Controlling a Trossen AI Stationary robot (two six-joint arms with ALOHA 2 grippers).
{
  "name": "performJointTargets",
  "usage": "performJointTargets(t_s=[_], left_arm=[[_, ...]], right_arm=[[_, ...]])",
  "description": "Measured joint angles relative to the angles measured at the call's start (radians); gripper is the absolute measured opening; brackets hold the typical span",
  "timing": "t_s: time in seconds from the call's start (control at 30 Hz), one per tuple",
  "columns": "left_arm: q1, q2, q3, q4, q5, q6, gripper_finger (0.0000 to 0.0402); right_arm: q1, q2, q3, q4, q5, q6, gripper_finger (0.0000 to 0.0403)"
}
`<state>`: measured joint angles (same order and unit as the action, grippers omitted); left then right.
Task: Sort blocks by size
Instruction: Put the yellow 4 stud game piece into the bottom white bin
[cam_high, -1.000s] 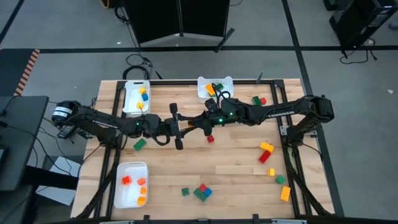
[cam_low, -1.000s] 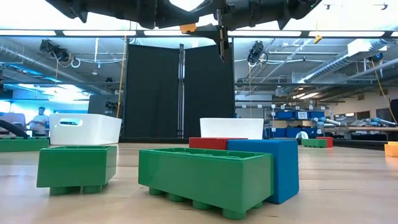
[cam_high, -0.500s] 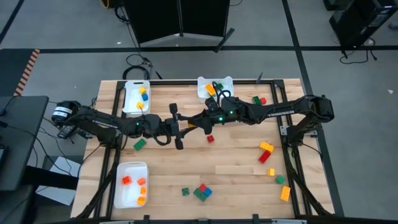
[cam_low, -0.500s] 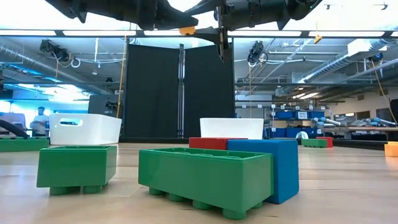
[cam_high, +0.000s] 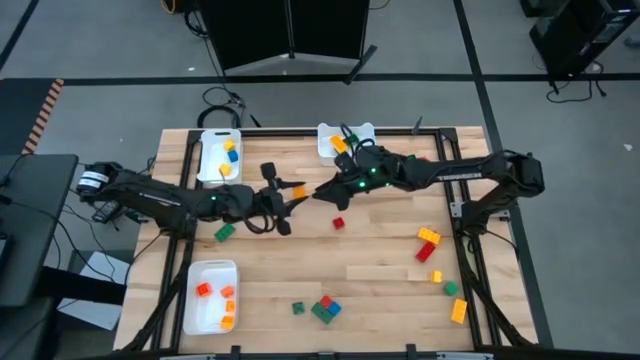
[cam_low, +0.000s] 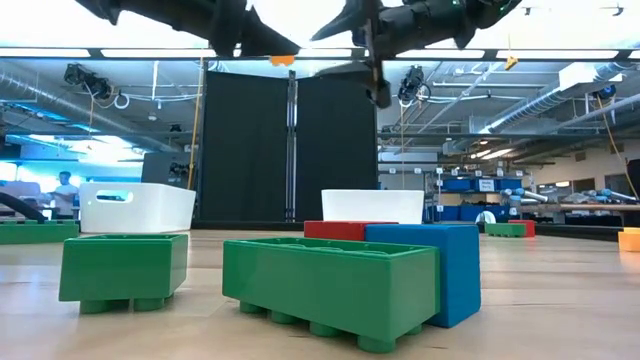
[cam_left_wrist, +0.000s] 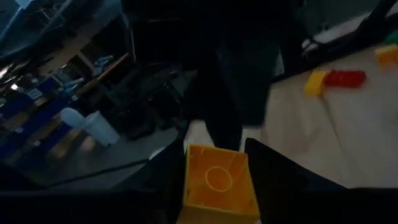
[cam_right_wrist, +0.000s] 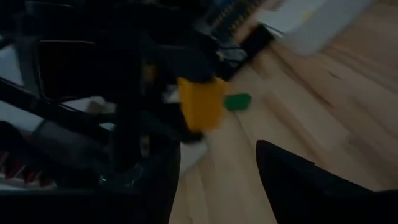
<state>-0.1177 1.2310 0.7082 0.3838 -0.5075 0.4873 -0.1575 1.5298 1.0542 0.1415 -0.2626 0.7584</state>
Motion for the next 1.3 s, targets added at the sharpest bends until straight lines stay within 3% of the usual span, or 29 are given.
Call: performJointTargets(t_s=[0.1,0.23,0.37,0.5,0.67,0.8,0.97,1.07,1.3], left_arm=[[-0.017,-0.053,0.000,-0.112,-0.034,-0.024,0.0160],[-0.045,-0.138,0.000,-0.316,-0.101,-0.164,0.0160],[-0.074,-0.243,-0.001,-0.532,-0.146,-0.403,0.0161],[-0.112,-0.331,0.005,-0.722,-0.150,-0.620,0.0161],[-0.151,-0.333,0.154,-1.158,-0.136,-1.006,0.0161],[-0.170,-0.270,0.304,-1.480,-0.030,-1.312,0.0161],[-0.187,-0.178,0.420,-1.738,0.205,-1.683,0.0161],[-0.206,-0.141,0.428,-1.773,0.314,-1.874,0.0161],[-0.336,-0.062,0.399,-1.766,0.426,-2.201,0.0161]], right_arm=[[-0.011,-0.047,0.000,-0.118,0.001,-0.019,0.0220],[-0.008,-0.125,-0.003,-0.314,0.055,-0.085,0.0217],[0.017,-0.195,-0.032,-0.468,0.174,-0.110,0.0217],[0.042,-0.236,-0.087,-0.511,0.262,-0.100,0.0217],[0.062,-0.250,-0.159,-0.509,0.297,-0.082,0.0217],[0.071,-0.241,-0.209,-0.507,0.297,-0.075,0.0217],[0.071,-0.241,-0.283,-0.453,0.297,-0.069,0.0217],[0.071,-0.241,-0.316,-0.388,0.297,-0.069,0.0217],[0.070,-0.241,-0.320,-0.327,0.321,-0.103,0.0217]])
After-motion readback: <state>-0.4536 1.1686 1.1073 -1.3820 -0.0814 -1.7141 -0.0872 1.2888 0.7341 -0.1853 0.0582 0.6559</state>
